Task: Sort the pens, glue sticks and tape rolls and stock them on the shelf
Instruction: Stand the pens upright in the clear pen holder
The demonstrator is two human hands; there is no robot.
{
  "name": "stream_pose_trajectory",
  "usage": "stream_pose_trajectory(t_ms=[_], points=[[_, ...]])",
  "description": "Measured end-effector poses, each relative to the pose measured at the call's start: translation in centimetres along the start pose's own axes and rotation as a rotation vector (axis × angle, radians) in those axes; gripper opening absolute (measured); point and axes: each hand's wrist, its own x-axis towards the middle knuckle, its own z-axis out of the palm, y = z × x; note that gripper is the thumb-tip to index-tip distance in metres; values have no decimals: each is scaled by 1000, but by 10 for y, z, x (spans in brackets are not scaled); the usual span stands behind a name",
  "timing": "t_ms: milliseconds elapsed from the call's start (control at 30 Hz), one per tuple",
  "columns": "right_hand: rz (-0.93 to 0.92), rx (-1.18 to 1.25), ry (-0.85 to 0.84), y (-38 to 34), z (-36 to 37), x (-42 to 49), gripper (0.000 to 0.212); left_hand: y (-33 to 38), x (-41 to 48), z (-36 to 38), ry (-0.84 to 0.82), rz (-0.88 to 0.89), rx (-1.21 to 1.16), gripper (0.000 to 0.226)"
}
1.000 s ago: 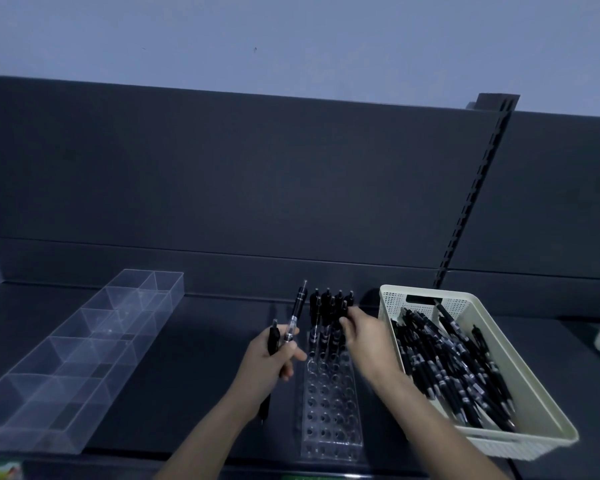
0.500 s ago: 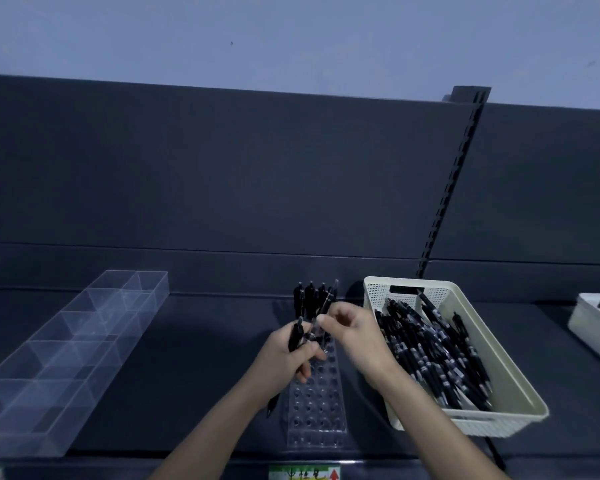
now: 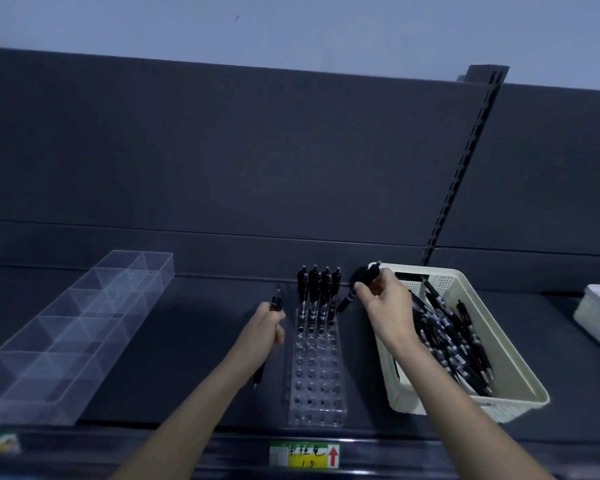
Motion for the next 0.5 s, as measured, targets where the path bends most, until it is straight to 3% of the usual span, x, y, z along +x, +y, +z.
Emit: stream_pose_trajectory(t_ms=[233, 500], points=[[-30, -100, -45, -1, 13, 3, 17, -7, 1, -5, 43, 102, 10, 23], [16, -148, -214, 17, 28, 1, 10, -12, 2, -4, 19, 102, -2, 22]])
